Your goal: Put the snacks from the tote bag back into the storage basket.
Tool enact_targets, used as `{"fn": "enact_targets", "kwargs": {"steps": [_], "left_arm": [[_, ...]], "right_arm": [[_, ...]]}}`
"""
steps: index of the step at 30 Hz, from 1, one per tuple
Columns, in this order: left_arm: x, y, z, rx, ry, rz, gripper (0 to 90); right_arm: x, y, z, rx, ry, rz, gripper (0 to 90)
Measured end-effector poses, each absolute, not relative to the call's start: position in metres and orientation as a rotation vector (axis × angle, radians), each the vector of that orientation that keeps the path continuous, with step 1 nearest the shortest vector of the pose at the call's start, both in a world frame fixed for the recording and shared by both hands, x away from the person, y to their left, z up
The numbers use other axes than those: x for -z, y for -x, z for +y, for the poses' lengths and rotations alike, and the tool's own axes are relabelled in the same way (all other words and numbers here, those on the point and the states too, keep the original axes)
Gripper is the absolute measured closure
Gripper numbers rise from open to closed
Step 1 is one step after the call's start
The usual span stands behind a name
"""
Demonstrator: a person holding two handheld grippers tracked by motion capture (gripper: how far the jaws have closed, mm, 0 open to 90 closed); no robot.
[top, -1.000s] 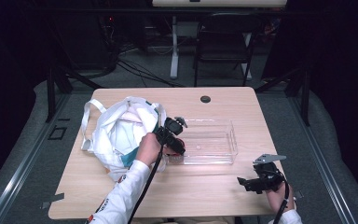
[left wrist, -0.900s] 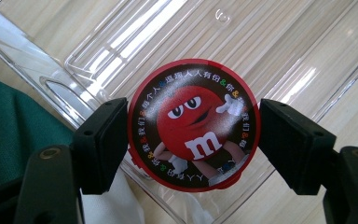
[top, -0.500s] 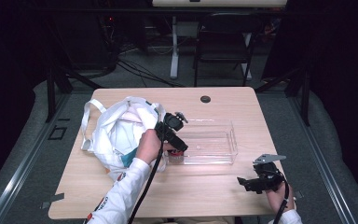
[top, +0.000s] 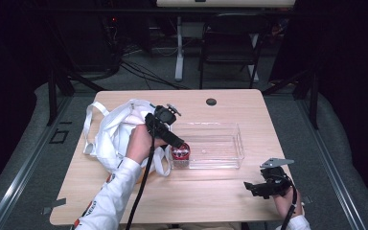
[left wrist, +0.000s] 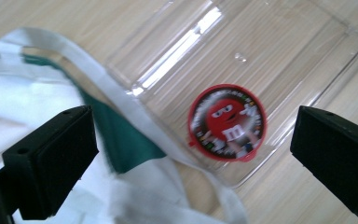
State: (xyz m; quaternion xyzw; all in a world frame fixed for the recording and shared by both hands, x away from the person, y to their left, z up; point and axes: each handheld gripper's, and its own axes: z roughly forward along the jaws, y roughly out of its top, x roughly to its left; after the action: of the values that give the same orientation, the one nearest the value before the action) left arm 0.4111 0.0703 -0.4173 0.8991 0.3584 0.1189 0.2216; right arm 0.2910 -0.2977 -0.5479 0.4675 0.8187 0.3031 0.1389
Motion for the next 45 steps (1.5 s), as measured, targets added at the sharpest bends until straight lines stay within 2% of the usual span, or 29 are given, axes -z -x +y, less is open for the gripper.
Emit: {"fn": "enact_targets", "kwargs": {"steps": [7,24,37,45], "left_arm": [[0.403,-0.410,0.107,-0.400,-2.417,1.056,0.4],[0.396,-0.389,0.199,-0.463,-2.289,1.234,0.3],[0.423,-0.359,0.257,-0.443,-2.241,1.365,0.3],[0.447,-0.342,0.279,-0.432,-2.209,1.436,0.3]], "right_arm": [[0.548,-0.291,-0.298,-0.869,-1.355,2.367,14.7],[0.548,-0.291,-0.298,-0.859,-1.357,2.370,14.7],[0.547,-0.290,-0.296,-0.845,-1.347,2.365,14.7],[0.546,-0.290,-0.296,-0.845,-1.342,2.367,14.7]]}}
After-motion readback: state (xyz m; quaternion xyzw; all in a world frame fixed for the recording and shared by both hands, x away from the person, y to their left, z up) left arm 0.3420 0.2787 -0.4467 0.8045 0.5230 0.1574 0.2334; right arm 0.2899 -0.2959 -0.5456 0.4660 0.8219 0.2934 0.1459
